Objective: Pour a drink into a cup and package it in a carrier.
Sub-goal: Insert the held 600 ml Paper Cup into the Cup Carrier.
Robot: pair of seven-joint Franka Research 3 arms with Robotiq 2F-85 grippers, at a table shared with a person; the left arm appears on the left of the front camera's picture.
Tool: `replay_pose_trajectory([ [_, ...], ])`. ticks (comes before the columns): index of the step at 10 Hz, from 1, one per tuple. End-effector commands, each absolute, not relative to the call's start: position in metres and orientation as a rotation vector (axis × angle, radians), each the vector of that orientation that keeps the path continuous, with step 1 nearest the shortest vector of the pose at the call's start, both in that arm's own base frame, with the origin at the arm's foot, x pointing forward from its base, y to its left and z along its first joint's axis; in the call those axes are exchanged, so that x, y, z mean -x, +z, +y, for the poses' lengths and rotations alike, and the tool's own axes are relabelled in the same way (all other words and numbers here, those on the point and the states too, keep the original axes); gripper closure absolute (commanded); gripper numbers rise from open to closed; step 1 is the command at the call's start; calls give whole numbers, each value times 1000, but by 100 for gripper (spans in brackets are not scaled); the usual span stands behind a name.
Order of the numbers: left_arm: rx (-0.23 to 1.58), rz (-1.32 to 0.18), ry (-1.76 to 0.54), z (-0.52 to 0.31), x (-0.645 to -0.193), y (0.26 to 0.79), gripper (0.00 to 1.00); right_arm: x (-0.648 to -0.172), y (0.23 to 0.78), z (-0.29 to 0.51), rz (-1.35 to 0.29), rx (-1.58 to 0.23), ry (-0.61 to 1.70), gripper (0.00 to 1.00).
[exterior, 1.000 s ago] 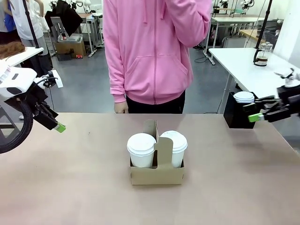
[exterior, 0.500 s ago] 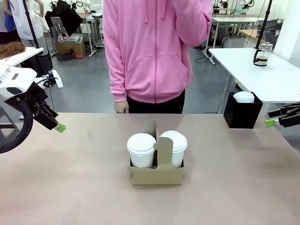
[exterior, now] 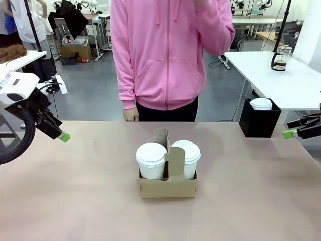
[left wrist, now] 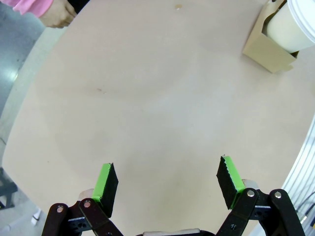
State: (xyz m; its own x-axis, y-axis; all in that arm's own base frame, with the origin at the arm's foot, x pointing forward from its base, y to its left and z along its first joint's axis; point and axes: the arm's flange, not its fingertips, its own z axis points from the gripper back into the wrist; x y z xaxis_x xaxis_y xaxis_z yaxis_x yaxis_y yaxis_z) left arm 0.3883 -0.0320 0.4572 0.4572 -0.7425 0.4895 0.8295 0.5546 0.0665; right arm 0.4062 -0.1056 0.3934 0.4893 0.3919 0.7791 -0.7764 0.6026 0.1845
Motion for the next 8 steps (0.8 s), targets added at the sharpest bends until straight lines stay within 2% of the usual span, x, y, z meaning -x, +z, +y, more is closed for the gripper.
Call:
replay_pose_trajectory([
  [1, 214, -512, -979, -31, -389, 456, 0, -407, 398, -106, -769, -583, 765, 0],
  [8, 214, -512, -979, -31, -389, 456, 0, -407, 398, -106, -769, -583, 765, 0],
])
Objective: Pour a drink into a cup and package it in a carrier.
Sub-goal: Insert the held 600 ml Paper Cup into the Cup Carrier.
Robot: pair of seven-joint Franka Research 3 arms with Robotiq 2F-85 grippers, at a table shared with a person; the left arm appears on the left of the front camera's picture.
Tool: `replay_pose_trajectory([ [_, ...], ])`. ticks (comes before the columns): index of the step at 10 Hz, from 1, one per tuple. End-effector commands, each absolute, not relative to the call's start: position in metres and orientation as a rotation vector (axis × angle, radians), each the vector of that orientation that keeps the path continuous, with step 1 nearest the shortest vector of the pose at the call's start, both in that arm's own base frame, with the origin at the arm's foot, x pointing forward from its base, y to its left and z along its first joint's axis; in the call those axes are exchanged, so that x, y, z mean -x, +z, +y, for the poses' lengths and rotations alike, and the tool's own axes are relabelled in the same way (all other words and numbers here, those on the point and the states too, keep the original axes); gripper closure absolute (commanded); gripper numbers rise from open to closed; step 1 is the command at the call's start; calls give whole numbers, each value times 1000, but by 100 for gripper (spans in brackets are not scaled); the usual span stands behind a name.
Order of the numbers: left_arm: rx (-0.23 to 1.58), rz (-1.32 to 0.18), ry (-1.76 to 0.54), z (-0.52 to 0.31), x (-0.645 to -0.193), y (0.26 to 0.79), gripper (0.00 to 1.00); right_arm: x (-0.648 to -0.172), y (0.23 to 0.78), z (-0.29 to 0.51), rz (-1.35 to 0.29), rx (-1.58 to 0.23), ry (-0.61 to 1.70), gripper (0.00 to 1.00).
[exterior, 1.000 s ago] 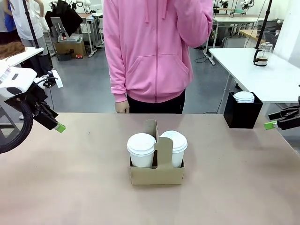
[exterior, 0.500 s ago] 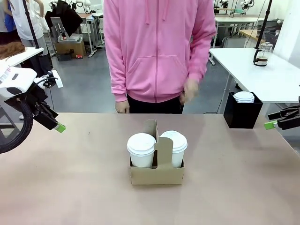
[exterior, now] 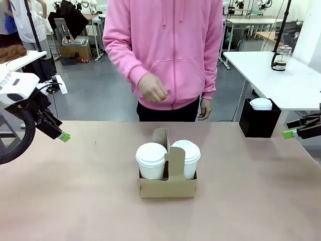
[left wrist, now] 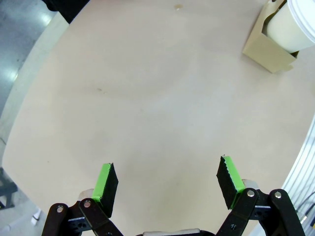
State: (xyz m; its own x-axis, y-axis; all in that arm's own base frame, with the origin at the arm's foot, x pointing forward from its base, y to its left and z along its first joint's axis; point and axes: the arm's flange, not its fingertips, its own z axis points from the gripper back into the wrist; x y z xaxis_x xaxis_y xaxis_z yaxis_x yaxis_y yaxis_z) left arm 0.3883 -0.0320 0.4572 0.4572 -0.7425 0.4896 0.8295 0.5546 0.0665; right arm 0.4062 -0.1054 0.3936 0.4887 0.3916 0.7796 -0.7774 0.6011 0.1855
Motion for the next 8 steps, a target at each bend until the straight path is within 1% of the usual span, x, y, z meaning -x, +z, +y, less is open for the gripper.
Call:
replay_pose_trajectory([
  [1, 214, -512, -979, -31, -389, 456, 0, -407, 398, -106, -769, -583, 765, 0],
  [8, 214, -512, -979, -31, -389, 456, 0, -407, 398, -106, -769, -583, 765, 0],
])
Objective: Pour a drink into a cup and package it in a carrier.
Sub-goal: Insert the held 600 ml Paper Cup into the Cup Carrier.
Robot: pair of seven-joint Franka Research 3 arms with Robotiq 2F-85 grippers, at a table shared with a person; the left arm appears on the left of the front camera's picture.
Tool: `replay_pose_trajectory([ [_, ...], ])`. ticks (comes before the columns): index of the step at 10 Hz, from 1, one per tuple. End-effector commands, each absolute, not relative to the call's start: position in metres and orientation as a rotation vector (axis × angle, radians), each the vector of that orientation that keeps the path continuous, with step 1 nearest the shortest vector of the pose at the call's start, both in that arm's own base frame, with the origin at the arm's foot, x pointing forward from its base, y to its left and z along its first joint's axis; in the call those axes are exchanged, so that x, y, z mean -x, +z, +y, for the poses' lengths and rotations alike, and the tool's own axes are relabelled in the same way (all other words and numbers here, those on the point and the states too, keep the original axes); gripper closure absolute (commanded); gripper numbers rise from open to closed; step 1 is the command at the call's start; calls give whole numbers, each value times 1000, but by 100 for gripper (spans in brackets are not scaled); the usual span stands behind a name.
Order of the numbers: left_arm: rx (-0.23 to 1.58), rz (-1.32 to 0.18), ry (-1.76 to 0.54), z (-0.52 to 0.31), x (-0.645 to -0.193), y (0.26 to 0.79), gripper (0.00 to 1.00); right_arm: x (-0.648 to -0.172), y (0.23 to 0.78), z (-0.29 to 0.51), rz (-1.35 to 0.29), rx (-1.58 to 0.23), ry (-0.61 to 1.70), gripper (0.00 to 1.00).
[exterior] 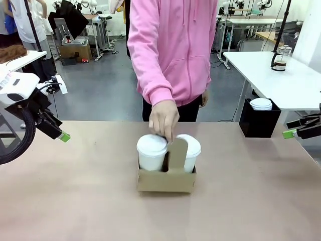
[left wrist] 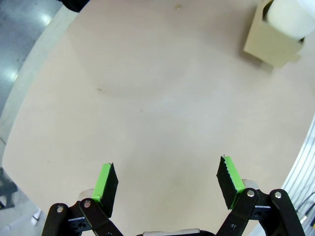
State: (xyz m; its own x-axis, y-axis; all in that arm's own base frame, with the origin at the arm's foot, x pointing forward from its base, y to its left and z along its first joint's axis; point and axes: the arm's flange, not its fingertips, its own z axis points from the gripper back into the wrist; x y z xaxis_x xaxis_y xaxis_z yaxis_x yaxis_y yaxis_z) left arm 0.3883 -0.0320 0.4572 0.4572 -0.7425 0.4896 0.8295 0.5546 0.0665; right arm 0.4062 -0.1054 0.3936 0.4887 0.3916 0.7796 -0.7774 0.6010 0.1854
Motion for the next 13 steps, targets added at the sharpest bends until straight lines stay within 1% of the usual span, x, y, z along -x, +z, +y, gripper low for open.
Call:
replay_pose_trajectory([
  [1, 214, -512, -979, -31, -389, 456, 0, -407, 398, -106, -769, -583, 765, 0],
  [13, 214, -512, -979, -31, -389, 456, 0, -407, 398, -106, -769, -583, 765, 0],
])
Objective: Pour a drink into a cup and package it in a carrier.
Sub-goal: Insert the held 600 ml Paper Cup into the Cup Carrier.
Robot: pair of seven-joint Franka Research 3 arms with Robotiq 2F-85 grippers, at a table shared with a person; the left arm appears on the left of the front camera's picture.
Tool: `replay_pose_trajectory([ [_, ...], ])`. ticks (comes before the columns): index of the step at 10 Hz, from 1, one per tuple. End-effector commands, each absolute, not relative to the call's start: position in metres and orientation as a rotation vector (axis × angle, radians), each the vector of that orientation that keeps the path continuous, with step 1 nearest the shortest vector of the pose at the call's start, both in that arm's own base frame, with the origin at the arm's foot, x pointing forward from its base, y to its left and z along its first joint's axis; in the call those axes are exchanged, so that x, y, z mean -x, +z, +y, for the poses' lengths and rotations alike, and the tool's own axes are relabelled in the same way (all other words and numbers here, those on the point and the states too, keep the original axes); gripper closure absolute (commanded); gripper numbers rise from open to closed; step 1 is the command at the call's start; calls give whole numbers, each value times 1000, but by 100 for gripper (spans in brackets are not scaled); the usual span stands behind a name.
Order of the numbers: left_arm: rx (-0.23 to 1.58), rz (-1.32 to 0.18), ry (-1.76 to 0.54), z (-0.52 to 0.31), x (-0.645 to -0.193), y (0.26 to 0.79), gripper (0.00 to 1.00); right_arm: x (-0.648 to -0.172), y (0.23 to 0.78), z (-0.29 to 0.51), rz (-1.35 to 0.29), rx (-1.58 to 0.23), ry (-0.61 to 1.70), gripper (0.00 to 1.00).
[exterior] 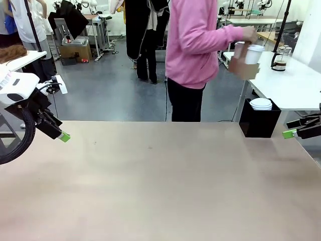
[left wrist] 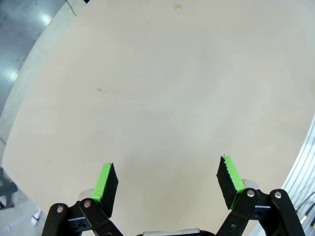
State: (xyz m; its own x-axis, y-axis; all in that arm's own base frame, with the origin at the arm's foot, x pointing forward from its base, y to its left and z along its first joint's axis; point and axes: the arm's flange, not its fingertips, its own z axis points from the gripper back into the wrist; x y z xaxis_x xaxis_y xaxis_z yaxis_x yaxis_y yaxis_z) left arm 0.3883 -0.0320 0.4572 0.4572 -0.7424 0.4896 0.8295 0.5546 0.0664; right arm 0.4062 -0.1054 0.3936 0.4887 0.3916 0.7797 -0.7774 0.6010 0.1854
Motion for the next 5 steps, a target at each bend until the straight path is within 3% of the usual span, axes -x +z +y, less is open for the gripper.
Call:
replay_pose_trajectory([
  [1, 214, -512, -979, -31, -389, 456, 0, -407, 398, -106, -769, -583, 765, 0],
  [5, 214, -512, -979, -31, -389, 456, 0, -407, 398, -106, -769, -583, 765, 0],
])
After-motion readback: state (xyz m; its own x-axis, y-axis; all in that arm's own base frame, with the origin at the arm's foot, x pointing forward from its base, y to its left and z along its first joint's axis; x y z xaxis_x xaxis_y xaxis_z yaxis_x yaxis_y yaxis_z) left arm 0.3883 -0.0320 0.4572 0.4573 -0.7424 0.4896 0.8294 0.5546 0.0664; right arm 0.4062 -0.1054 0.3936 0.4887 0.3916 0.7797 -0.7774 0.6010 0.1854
